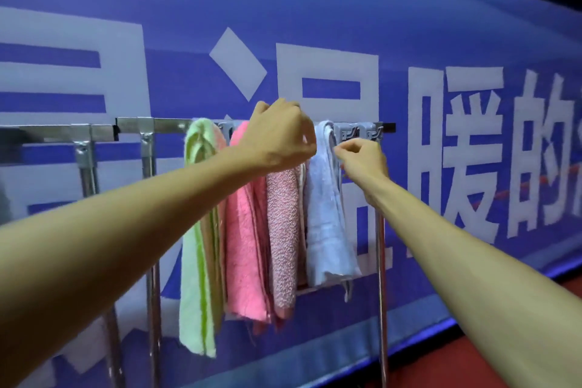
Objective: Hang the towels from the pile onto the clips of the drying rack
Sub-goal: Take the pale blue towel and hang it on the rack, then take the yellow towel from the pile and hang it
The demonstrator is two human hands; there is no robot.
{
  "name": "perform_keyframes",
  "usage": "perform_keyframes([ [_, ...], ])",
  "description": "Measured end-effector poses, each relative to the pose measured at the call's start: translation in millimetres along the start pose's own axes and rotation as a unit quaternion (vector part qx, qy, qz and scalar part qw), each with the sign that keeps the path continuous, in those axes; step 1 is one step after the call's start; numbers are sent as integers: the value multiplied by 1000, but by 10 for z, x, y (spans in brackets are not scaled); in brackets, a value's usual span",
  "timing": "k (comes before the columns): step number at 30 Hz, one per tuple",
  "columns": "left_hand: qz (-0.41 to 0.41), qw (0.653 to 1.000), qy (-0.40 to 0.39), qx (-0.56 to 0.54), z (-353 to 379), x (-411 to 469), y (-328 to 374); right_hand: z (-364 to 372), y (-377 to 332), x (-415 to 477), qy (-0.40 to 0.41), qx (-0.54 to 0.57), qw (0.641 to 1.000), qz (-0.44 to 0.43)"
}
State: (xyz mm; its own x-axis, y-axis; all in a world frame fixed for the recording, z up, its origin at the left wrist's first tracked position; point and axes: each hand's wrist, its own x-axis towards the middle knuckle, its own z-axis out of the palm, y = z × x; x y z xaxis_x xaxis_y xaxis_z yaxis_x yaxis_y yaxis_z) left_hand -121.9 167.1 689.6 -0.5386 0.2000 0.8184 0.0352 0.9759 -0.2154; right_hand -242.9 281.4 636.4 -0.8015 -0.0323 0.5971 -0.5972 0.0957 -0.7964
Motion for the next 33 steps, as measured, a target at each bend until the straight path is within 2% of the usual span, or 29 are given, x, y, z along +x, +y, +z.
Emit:
perform_keyframes([
  [4,-79,984,-87,-136,-385,-695,-27,50,-309,-603,-155,-32,987,-7],
  [8,-194,950,-166,-178,-615,-1428,-170,226,-451,-1218,-290,-70,955,-7],
  [12,-292,911,-184,-224,-715,-2212,-352,554,-378,-1776,-372,-122,920,-15],
  [15,-327,888,-244,-210,-659,-2804,-493,857,-142,-2170,-429,-199,880,-30],
  [19,-356,852,-328,-200,-398,-3631,-612,1265,410,-2663,-520,-261,813,-24],
  [21,-385,828,-344,-221,-133,-4066,-667,1455,769,-2907,-550,-278,787,-6],
  [24,-433,776,-352,-292,288,-4682,-684,1655,1350,-3234,-578,-296,759,42],
  [29,-478,686,-419,-354,1103,-5559,-525,1787,2456,-3705,-612,-333,708,117],
  [33,-512,652,-419,-370,1695,-6040,-251,1755,3356,-4081,-597,-360,692,186],
])
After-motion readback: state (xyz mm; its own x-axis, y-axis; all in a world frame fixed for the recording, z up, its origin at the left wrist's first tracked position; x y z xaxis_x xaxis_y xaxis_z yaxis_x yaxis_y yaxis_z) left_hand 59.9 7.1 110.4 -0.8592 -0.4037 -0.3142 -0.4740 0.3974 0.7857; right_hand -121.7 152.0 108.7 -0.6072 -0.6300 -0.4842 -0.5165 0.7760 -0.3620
